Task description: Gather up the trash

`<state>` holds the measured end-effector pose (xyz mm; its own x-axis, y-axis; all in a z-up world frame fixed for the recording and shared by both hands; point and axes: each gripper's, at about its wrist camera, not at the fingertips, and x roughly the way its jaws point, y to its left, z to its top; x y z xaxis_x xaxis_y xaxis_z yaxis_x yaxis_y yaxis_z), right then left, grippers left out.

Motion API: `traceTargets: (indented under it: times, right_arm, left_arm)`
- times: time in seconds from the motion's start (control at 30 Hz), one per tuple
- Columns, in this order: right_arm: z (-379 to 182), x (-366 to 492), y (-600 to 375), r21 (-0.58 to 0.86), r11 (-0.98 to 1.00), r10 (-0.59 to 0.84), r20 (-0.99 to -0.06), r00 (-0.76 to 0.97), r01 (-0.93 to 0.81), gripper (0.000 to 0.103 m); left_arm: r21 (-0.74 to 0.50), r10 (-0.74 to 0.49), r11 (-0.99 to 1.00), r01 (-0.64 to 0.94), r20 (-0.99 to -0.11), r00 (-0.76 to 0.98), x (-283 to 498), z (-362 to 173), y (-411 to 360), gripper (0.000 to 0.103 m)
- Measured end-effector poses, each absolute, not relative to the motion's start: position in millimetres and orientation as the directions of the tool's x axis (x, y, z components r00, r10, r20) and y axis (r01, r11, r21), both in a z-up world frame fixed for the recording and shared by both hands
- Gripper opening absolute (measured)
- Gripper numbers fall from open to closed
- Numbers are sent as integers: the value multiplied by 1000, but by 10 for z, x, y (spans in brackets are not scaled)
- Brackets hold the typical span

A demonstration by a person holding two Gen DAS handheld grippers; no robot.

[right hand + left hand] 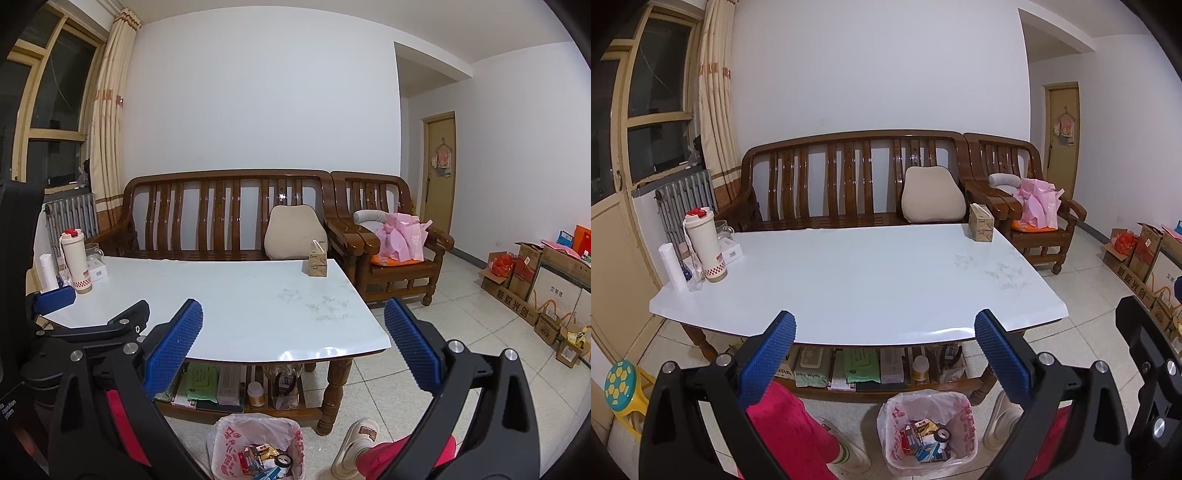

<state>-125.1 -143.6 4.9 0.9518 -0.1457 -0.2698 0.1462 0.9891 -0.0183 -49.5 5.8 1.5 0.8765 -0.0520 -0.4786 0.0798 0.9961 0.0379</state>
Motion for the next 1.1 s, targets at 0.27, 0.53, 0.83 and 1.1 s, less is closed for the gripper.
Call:
traceTargets:
  times: [0.27,0.53,0.83,1.1]
  right_arm:
    - [36,-1243,-1411,-21,989,-149,-273,950,149,96]
    - [38,-1244,-1409,-19,989,-149,-274,950,149,96]
    - [37,-1242,-1407,-23,988,-151,-272,950,151,96]
    - [35,-1212,-1421,-17,989,-143,-276,950,144,96]
  left_arm:
    - [38,-50,996,78,-483,874,-488,3,64,95]
    - [40,-47,996,76,-486,873,-479,-9,82,95]
    - [49,-49,995,83,-482,875,-464,-11,122,95]
    - [56,-49,995,85,-469,882,-455,4,159,95]
